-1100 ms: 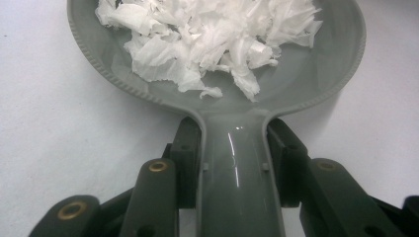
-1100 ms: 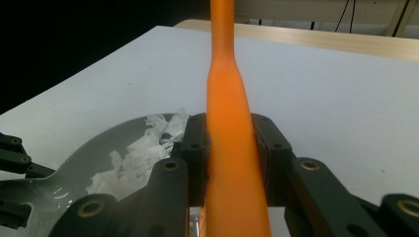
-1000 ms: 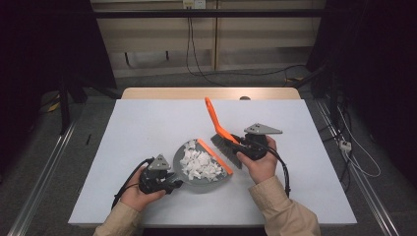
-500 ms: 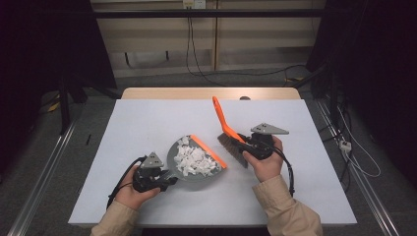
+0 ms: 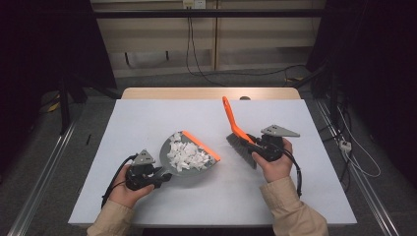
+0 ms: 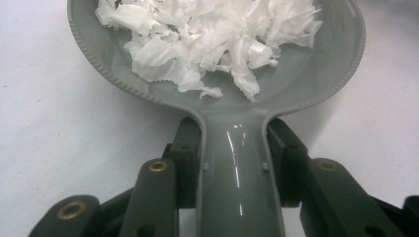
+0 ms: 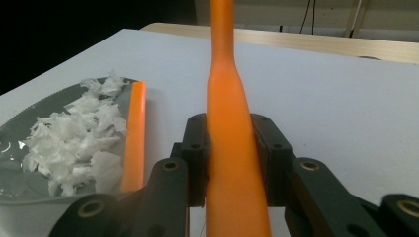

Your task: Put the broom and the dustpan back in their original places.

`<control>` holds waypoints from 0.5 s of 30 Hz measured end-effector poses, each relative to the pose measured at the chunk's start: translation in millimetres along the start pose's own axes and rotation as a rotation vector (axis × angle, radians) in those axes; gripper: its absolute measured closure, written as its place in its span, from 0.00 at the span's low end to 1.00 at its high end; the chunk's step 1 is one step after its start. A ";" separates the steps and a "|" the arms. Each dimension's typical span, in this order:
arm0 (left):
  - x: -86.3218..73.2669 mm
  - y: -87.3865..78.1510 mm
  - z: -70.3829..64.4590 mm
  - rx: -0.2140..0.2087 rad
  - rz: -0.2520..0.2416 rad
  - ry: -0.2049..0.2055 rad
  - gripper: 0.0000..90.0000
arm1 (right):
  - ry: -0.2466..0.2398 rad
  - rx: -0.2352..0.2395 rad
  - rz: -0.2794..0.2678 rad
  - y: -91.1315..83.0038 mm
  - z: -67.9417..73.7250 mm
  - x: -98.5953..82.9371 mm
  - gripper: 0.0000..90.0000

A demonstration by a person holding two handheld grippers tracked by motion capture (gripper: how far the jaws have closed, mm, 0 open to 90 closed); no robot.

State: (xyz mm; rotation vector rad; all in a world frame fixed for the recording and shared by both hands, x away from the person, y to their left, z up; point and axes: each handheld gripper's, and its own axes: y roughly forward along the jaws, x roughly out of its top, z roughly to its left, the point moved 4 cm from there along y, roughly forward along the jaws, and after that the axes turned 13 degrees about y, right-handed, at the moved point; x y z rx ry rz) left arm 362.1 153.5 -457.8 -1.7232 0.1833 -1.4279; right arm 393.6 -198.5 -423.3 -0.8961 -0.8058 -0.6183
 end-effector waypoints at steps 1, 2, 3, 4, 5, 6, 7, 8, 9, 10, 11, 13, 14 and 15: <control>-0.6 -0.2 1.1 0.004 -0.005 -0.006 0.70 | 0.002 -0.002 -0.002 -2.0 -1.9 -0.2 0.80; -1.0 -0.5 1.8 0.005 -0.009 -0.019 0.70 | 0.006 -0.007 -0.006 -4.1 -3.9 -0.5 0.80; -1.4 -1.1 2.9 0.009 -0.010 -0.024 0.70 | 0.008 -0.011 -0.008 -6.1 -6.2 -0.9 0.80; -1.7 -1.5 3.9 0.014 -0.012 -0.029 0.70 | 0.007 -0.014 -0.009 -7.9 -8.6 -1.3 0.80; -2.3 -2.2 5.5 0.020 -0.009 -0.023 0.70 | 0.007 -0.017 -0.011 -9.5 -10.5 -2.0 0.80; -2.6 -2.8 6.0 0.019 -0.011 -0.034 0.70 | 0.003 -0.022 -0.014 -11.1 -12.7 -2.5 0.80; -3.0 -3.4 7.0 0.020 -0.011 -0.035 0.70 | 0.006 -0.025 -0.013 -12.7 -14.7 -3.1 0.80; -3.2 -3.6 7.6 0.028 -0.017 -0.046 0.70 | 0.004 -0.028 -0.015 -14.2 -16.8 -3.6 0.80; -3.7 -4.2 8.5 0.030 -0.016 -0.050 0.70 | 0.001 -0.032 -0.022 -15.6 -18.5 -3.9 0.80; -4.5 -5.3 9.7 0.033 -0.005 -0.045 0.70 | 0.003 -0.034 -0.023 -17.1 -20.1 -4.4 0.80; -5.3 -6.0 10.7 0.032 -0.002 -0.048 0.70 | 0.005 -0.037 -0.025 -18.3 -21.5 -4.6 0.80; -6.7 -6.5 13.0 0.041 -0.007 -0.061 0.70 | 0.006 -0.043 -0.024 -20.7 -23.8 -5.4 0.80; -7.4 -7.5 14.3 0.045 -0.002 -0.061 0.70 | 0.008 -0.044 -0.027 -21.6 -25.0 -5.5 0.80; -7.7 -8.0 14.9 0.048 -0.003 -0.071 0.70 | 0.008 -0.049 -0.028 -22.8 -26.2 -5.7 0.80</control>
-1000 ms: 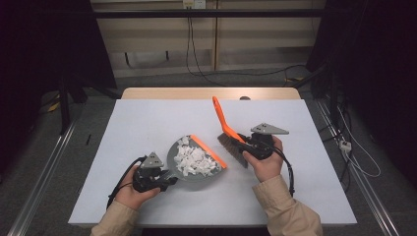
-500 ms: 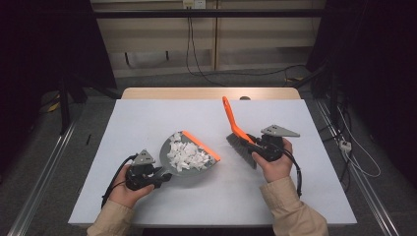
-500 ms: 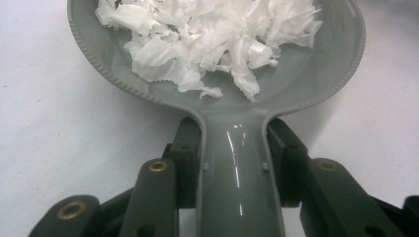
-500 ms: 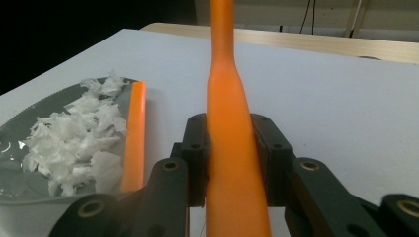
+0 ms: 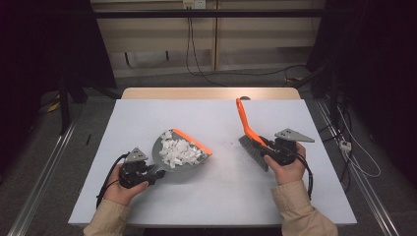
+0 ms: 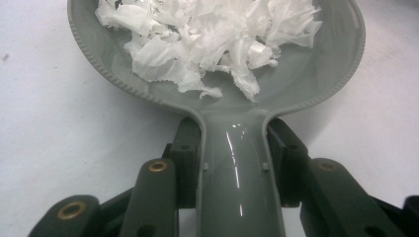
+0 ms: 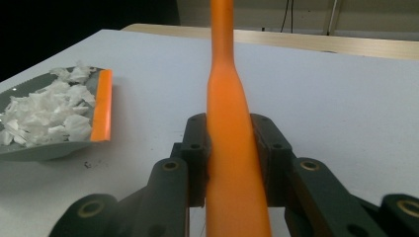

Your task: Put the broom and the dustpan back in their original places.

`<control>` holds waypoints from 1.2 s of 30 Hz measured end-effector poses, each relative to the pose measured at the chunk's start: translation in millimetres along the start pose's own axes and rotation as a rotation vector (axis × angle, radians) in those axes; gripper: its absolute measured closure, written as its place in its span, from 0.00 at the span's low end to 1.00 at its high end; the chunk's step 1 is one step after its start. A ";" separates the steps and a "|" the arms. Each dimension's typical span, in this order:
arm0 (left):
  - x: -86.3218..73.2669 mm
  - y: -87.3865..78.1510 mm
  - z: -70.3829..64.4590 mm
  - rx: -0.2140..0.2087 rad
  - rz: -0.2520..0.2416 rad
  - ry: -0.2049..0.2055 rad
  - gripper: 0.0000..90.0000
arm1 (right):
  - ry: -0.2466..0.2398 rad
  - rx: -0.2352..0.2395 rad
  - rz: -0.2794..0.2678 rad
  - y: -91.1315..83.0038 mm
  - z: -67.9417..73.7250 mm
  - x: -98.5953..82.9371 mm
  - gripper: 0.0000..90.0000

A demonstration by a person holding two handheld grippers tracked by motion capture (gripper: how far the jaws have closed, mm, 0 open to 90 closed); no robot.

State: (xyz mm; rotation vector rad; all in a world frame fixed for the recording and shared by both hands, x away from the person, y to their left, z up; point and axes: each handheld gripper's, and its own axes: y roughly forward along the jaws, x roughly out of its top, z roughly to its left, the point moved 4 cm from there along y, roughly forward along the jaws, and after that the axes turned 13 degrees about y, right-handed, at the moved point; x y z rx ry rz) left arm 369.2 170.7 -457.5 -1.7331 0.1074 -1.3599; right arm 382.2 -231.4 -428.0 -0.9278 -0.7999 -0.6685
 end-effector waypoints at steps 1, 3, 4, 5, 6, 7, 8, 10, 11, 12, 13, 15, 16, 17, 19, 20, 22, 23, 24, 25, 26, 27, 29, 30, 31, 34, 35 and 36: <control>-0.3 -0.3 1.1 0.004 -0.002 0.000 0.70 | -0.001 -0.004 -0.001 -1.2 -1.4 0.1 0.80; -1.2 -1.2 2.9 0.006 -0.001 -0.010 0.70 | -0.001 -0.016 -0.007 -3.8 -4.7 0.6 0.80; -1.5 -1.4 3.9 0.010 -0.003 -0.021 0.70 | -0.002 -0.024 -0.009 -5.1 -6.6 0.8 0.80; -1.9 -1.5 5.1 0.020 -0.005 -0.024 0.70 | 0.000 -0.027 -0.013 -6.3 -8.6 1.0 0.80; -2.4 -2.1 6.5 0.018 -0.004 -0.025 0.70 | 0.004 -0.030 -0.016 -7.4 -10.5 1.1 0.80; -2.8 -2.3 7.4 0.026 -0.006 -0.033 0.70 | 0.005 -0.036 -0.019 -8.8 -12.2 1.2 0.80; -3.4 -2.8 8.8 0.026 -0.003 -0.037 0.70 | 0.006 -0.041 -0.022 -9.8 -13.9 1.3 0.80; -4.3 -2.8 11.2 0.041 -0.003 -0.042 0.70 | 0.010 -0.048 -0.028 -12.3 -16.8 1.6 0.80; -4.8 -3.4 12.1 0.044 0.007 -0.046 0.70 | 0.014 -0.050 -0.033 -13.6 -18.2 1.7 0.80; -5.2 -2.9 12.9 0.047 0.000 -0.054 0.70 | 0.015 -0.054 -0.040 -14.8 -19.7 2.0 0.80; -5.5 -3.1 13.9 0.048 0.000 -0.056 0.70 | 0.015 -0.062 -0.040 -16.1 -21.1 2.0 0.80; -6.2 -3.2 15.0 0.061 -0.002 -0.066 0.70 | 0.013 -0.070 -0.048 -18.7 -24.0 2.2 0.80; -6.7 -4.0 16.4 0.068 0.003 -0.064 0.70 | 0.017 -0.075 -0.049 -20.2 -25.2 2.3 0.80; -7.3 -4.0 17.3 0.073 0.001 -0.073 0.70 | 0.020 -0.077 -0.054 -21.5 -26.3 2.5 0.80; -8.9 -4.4 19.6 0.087 0.000 -0.087 0.70 | 0.023 -0.086 -0.059 -24.2 -28.6 2.7 0.80; -10.1 -5.0 21.5 0.093 0.008 -0.089 0.70 | 0.026 -0.088 -0.060 -25.5 -29.7 2.6 0.80; -11.8 -5.1 24.0 0.101 0.009 -0.106 0.70 | 0.030 -0.093 -0.064 -26.8 -31.9 2.4 0.80; -12.5 -5.2 25.4 0.110 0.010 -0.111 0.70 | 0.027 -0.096 -0.065 -27.3 -33.4 2.2 0.80; -13.1 -5.3 26.8 0.110 0.013 -0.116 0.70 | 0.034 -0.102 -0.064 -27.8 -34.0 1.9 0.80; -13.6 -5.0 27.9 0.119 0.012 -0.122 0.70 | 0.032 -0.102 -0.064 -28.0 -35.4 1.9 0.80; -14.3 -5.1 29.5 0.127 0.018 -0.119 0.70 | 0.036 -0.105 -0.065 -28.3 -36.1 1.8 0.80; -15.0 -5.1 30.3 0.132 0.021 -0.130 0.70 | 0.033 -0.110 -0.065 -28.5 -37.0 1.8 0.79; -16.7 -5.8 33.6 0.140 0.030 -0.138 0.70 | 0.034 -0.114 -0.067 -29.2 -38.3 2.0 0.80; -17.5 -5.6 35.1 0.147 0.026 -0.146 0.70 | 0.031 -0.117 -0.069 -29.6 -39.4 2.4 0.80; -18.3 -6.5 36.0 0.144 0.036 -0.153 0.70 | 0.033 -0.118 -0.072 -29.9 -40.0 2.6 0.80; -19.3 -5.6 38.5 0.170 0.030 -0.166 0.70 | 0.031 -0.124 -0.068 -30.0 -42.4 1.9 0.80; -19.3 -6.0 39.0 0.167 0.034 -0.172 0.70 | 0.031 -0.127 -0.068 -29.8 -43.5 1.5 0.80; -19.3 -5.3 40.1 0.181 0.026 -0.173 0.70 | 0.031 -0.127 -0.068 -29.7 -44.5 1.0 0.80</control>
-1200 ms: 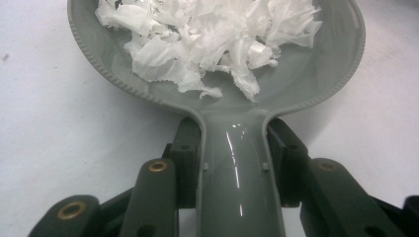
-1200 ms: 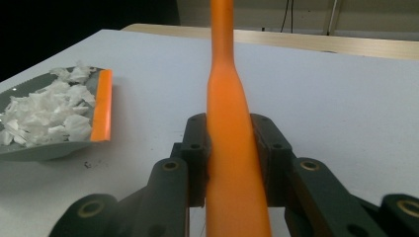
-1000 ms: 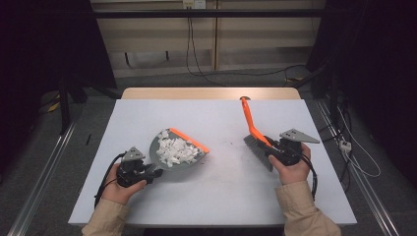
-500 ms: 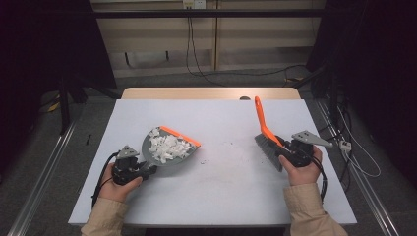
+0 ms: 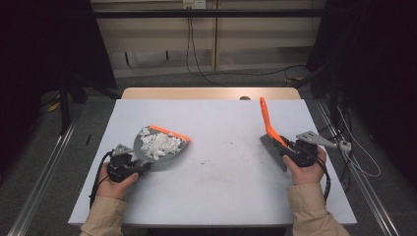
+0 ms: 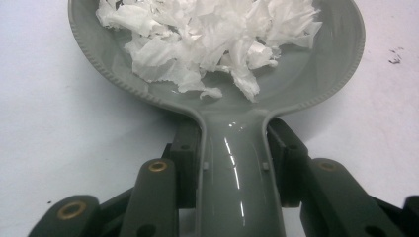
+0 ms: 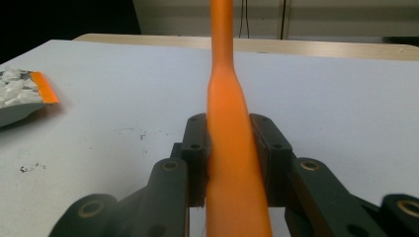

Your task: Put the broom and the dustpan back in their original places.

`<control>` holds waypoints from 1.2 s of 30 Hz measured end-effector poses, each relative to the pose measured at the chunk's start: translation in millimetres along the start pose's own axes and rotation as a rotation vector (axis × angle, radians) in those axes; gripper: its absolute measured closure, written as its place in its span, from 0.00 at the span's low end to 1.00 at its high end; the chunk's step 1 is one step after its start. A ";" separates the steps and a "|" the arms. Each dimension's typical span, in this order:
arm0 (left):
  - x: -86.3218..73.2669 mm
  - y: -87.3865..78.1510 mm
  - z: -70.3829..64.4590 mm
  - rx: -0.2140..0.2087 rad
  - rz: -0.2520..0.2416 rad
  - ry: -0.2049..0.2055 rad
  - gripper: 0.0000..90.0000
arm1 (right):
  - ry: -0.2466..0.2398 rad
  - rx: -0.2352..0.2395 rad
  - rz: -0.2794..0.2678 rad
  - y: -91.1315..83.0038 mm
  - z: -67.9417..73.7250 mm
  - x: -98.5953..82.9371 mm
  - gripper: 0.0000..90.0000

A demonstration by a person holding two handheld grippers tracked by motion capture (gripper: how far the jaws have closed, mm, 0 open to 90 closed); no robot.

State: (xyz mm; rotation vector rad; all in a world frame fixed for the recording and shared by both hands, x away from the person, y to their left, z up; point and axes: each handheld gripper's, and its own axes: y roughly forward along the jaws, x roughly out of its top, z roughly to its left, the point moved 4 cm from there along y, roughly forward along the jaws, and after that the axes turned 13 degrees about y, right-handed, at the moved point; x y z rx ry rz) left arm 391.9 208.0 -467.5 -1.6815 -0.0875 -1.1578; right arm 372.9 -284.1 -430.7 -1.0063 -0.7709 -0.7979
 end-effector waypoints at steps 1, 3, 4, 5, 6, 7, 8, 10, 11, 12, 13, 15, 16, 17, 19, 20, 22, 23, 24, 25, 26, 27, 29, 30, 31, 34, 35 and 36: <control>0.1 0.1 0.6 0.003 0.002 -0.004 0.70 | 0.006 -0.001 0.002 -0.1 -0.4 -0.6 0.79; 0.3 0.7 1.6 0.003 0.002 -0.008 0.70 | 0.005 0.000 0.003 -0.3 -1.5 -0.8 0.79; 0.3 1.1 1.8 0.005 0.005 -0.008 0.70 | 0.006 -0.002 0.002 -0.5 -1.8 -0.9 0.79; 0.2 1.3 2.1 0.008 0.009 -0.008 0.70 | 0.004 -0.002 0.000 -0.5 -2.3 -0.6 0.80; 0.1 2.1 1.7 0.015 0.006 -0.016 0.70 | 0.008 -0.004 0.003 -0.7 -2.7 -0.5 0.80; -0.1 2.2 2.1 0.018 0.010 -0.019 0.70 | 0.009 -0.006 0.000 -0.7 -3.1 -0.4 0.79; -0.3 2.2 3.2 0.026 0.011 -0.019 0.70 | 0.006 -0.008 -0.001 -0.6 -3.6 -0.3 0.79; -0.6 2.2 4.1 0.033 0.012 -0.030 0.70 | 0.009 -0.009 0.001 -0.8 -4.2 -0.8 0.80; -0.7 2.1 4.9 0.035 0.011 -0.030 0.70 | 0.007 -0.011 0.001 -0.9 -4.5 -1.0 0.80; -0.4 2.3 5.3 0.037 0.008 -0.037 0.70 | 0.009 -0.010 0.002 -1.1 -4.7 -1.3 0.80; -0.2 2.8 6.0 0.043 0.010 -0.038 0.70 | 0.008 -0.011 0.001 -1.2 -4.9 -1.5 0.79; 0.1 4.3 6.8 0.045 0.012 -0.041 0.70 | 0.008 -0.015 0.004 -1.2 -6.1 -2.4 0.79; 0.5 5.6 7.1 0.054 0.006 -0.044 0.70 | 0.007 -0.014 0.003 -1.1 -6.6 -2.7 0.79; 0.7 6.0 7.6 0.060 0.008 -0.049 0.70 | 0.006 -0.017 0.003 -1.2 -7.4 -3.0 0.80; 0.8 6.2 9.6 0.066 0.013 -0.052 0.70 | 0.006 -0.024 0.004 -2.0 -9.4 -3.2 0.80; 1.1 6.5 10.5 0.068 0.008 -0.059 0.70 | 0.009 -0.025 0.003 -2.5 -10.5 -3.2 0.79; 1.4 6.5 12.4 0.078 0.003 -0.073 0.70 | 0.005 -0.035 0.000 -3.6 -13.3 -3.5 0.79; 1.3 7.0 13.2 0.084 0.002 -0.077 0.70 | 0.005 -0.037 0.001 -4.3 -14.8 -3.5 0.80; 1.4 7.4 14.1 0.088 0.004 -0.078 0.70 | 0.009 -0.040 -0.001 -4.9 -16.3 -3.4 0.79; 1.5 8.2 14.4 0.092 0.003 -0.079 0.70 | 0.006 -0.047 -0.005 -5.5 -18.1 -2.9 0.80; 1.7 8.8 14.1 0.094 0.002 -0.080 0.70 | 0.008 -0.050 -0.007 -5.8 -19.5 -2.5 0.79; 1.8 9.9 13.6 0.095 0.001 -0.079 0.70 | 0.012 -0.055 -0.009 -6.2 -20.8 -2.3 0.79; 1.8 10.7 11.9 0.090 0.004 -0.082 0.69 | 0.011 -0.061 -0.015 -6.2 -23.3 -1.4 0.79; 2.0 10.6 11.3 0.087 0.002 -0.085 0.69 | 0.004 -0.070 -0.018 -6.0 -24.9 -0.5 0.79; 2.0 10.3 11.4 0.083 0.000 -0.086 0.69 | -0.005 -0.088 -0.025 -6.2 -26.6 0.8 0.79; 2.3 8.6 10.5 0.087 -0.023 -0.096 0.67 | -0.005 -0.112 -0.045 -6.8 -32.6 3.4 0.79; 2.3 8.0 9.6 0.081 -0.033 -0.101 0.66 | -0.010 -0.125 -0.049 -6.7 -34.0 3.5 0.79; 1.9 6.7 8.4 0.066 -0.036 -0.106 0.65 | -0.023 -0.143 -0.046 -6.0 -35.4 2.8 0.79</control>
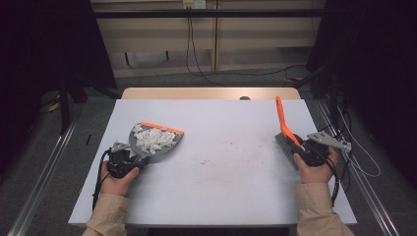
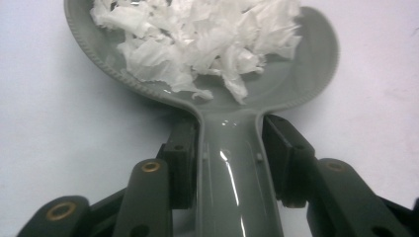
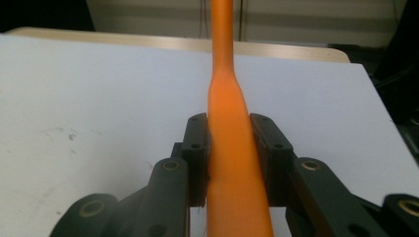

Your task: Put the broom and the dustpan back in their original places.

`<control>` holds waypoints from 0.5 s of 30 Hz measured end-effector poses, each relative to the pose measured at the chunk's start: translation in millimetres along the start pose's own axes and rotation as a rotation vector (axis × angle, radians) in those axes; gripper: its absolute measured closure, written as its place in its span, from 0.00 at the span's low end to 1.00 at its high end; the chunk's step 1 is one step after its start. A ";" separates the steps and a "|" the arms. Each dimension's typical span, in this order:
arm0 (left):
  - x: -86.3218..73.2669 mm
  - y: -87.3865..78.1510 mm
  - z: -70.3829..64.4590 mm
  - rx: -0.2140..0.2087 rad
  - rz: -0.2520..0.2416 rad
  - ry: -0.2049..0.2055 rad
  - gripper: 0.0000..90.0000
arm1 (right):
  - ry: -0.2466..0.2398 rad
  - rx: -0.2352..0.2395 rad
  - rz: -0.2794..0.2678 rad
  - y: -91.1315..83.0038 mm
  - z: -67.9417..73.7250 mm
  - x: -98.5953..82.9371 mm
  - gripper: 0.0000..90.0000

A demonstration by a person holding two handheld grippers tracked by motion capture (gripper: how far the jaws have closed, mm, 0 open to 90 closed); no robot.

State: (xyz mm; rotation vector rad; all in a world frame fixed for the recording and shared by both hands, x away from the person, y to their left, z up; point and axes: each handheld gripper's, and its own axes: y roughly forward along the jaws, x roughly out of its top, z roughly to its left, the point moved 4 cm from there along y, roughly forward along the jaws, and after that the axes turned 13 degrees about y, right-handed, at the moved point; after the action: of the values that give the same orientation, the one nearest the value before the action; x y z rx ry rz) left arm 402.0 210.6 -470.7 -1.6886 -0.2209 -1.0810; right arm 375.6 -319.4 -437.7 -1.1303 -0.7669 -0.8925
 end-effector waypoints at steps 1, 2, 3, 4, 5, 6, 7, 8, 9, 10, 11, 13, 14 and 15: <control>-0.3 -0.4 -1.8 -0.005 -0.010 -0.011 0.65 | -0.016 -0.019 0.012 0.8 -0.9 -1.6 0.79; -0.9 -0.9 -3.3 -0.007 -0.013 -0.005 0.64 | -0.024 -0.034 0.023 1.5 -1.0 -3.6 0.79; -1.1 -1.5 -5.3 -0.013 -0.015 -0.003 0.63 | -0.035 -0.040 0.035 2.4 -0.3 -6.0 0.79; -1.1 -2.2 -7.4 -0.024 -0.020 -0.004 0.62 | -0.045 -0.041 0.048 3.3 0.7 -8.3 0.79; -1.0 -3.4 -9.2 -0.039 -0.024 -0.003 0.61 | -0.046 -0.039 0.046 3.7 1.9 -9.6 0.79; -0.7 -3.9 -10.9 -0.047 -0.033 -0.003 0.60 | -0.043 -0.031 0.053 4.2 3.3 -10.7 0.79; -0.4 -4.4 -12.3 -0.051 -0.041 -0.001 0.58 | -0.044 -0.028 0.057 4.0 5.0 -11.6 0.79; -0.5 -5.0 -13.1 -0.056 -0.044 0.001 0.56 | -0.045 -0.025 0.055 3.5 6.9 -12.3 0.78; -0.7 -5.8 -13.8 -0.062 -0.045 0.001 0.54 | -0.038 -0.016 0.058 2.8 9.0 -13.3 0.77; -0.7 -6.6 -15.1 -0.064 -0.053 -0.006 0.52 | -0.019 0.007 0.058 2.4 11.3 -14.0 0.76; -0.9 -8.0 -15.7 -0.065 -0.059 -0.001 0.50 | 0.005 0.039 0.054 2.2 13.6 -14.3 0.74; -0.6 -11.4 -17.1 -0.075 -0.078 0.001 0.45 | 0.039 0.095 0.063 2.5 20.1 -15.1 0.69; -0.5 -13.5 -17.5 -0.081 -0.086 -0.010 0.44 | 0.042 0.111 0.068 3.0 22.6 -15.7 0.67; -0.1 -15.5 -17.7 -0.086 -0.095 -0.021 0.41 | 0.047 0.133 0.071 3.5 26.2 -16.6 0.65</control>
State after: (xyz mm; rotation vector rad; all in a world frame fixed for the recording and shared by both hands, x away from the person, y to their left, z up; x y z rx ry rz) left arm 382.8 202.1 -460.0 -1.7819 -0.2744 -1.1576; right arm 369.5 -290.2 -446.9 -1.0100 -0.7319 -0.7945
